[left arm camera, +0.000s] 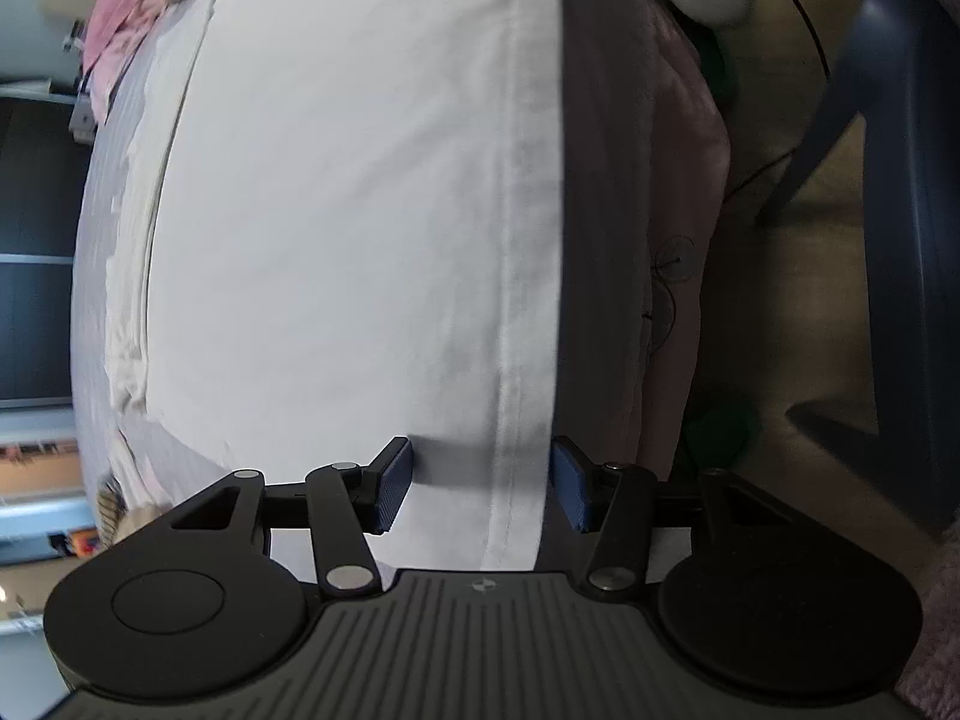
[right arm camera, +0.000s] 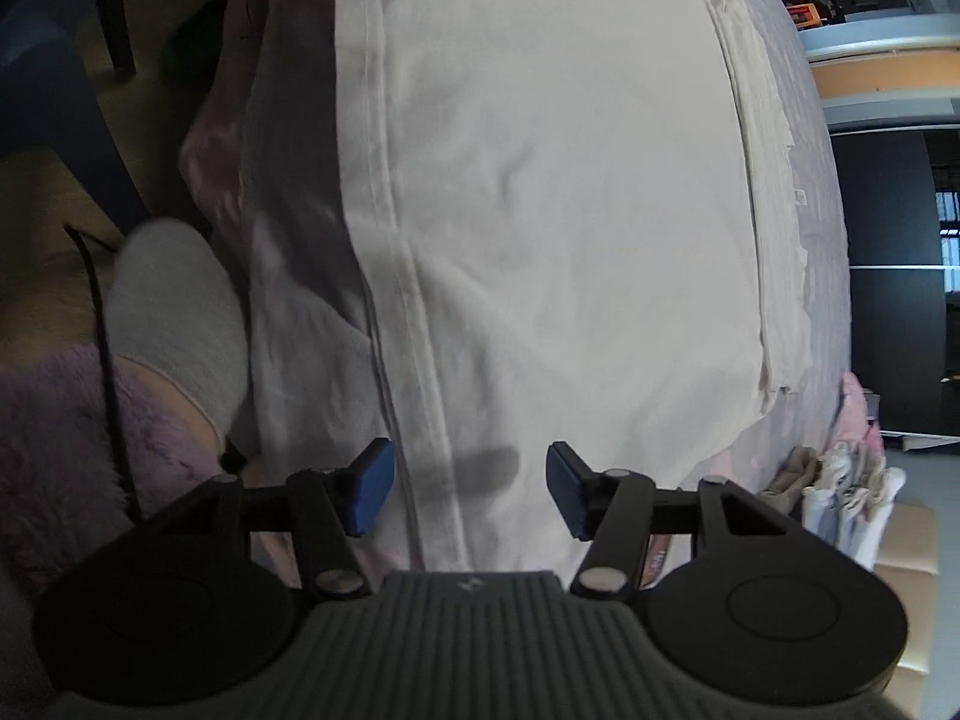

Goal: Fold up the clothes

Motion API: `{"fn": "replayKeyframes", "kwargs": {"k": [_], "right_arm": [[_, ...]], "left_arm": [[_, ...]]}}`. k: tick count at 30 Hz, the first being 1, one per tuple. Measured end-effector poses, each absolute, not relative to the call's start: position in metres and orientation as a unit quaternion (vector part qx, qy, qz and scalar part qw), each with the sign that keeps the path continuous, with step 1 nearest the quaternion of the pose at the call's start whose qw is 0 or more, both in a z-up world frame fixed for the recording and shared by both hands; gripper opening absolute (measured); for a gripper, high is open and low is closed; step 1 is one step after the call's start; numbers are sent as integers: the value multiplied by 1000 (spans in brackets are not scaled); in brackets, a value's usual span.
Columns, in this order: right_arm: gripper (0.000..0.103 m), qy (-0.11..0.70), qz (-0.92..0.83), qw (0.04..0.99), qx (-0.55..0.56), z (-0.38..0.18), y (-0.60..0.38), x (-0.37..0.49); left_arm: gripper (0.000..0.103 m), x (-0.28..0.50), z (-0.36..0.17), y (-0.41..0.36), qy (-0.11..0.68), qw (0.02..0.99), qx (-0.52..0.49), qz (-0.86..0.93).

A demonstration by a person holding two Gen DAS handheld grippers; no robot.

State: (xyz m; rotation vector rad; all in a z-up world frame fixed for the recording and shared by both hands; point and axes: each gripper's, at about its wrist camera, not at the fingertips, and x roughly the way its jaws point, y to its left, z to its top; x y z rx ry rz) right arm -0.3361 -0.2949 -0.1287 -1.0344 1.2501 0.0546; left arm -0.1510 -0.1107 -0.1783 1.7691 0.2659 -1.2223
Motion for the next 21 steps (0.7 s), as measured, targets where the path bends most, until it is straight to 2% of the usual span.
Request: {"fn": "replayKeyframes", "kwargs": {"k": [4, 8, 10, 11, 12, 15, 17, 21], "right_arm": [[59, 569, 26, 670, -477, -139, -294, -333], [55, 568, 23, 660, -491, -142, -295, -332], [48, 562, 18, 660, -498, -140, -294, -333], [39, 559, 13, 658, -505, -139, -294, -334], [30, 556, 8, 655, -511, -139, -293, -335], [20, 554, 2, 655, -514, -136, -294, -337], [16, 550, 4, 656, -517, -135, -293, -338], [18, 543, 5, 663, -516, -132, -291, -338]], "left_arm": [[46, -158, -184, -105, 77, 456, 739, -491], [37, -153, -176, -106, 95, 466, 727, -496], [28, -149, -167, -107, 96, 486, 717, -491], [19, -147, -163, -108, 96, 496, 712, -488], [18, -145, -159, -109, 97, 505, 707, -485], [15, -138, -146, -111, 102, 535, 689, -479], [12, -131, -137, -113, 113, 556, 671, -477], [9, -116, -120, -118, 145, 598, 630, -474]]}}
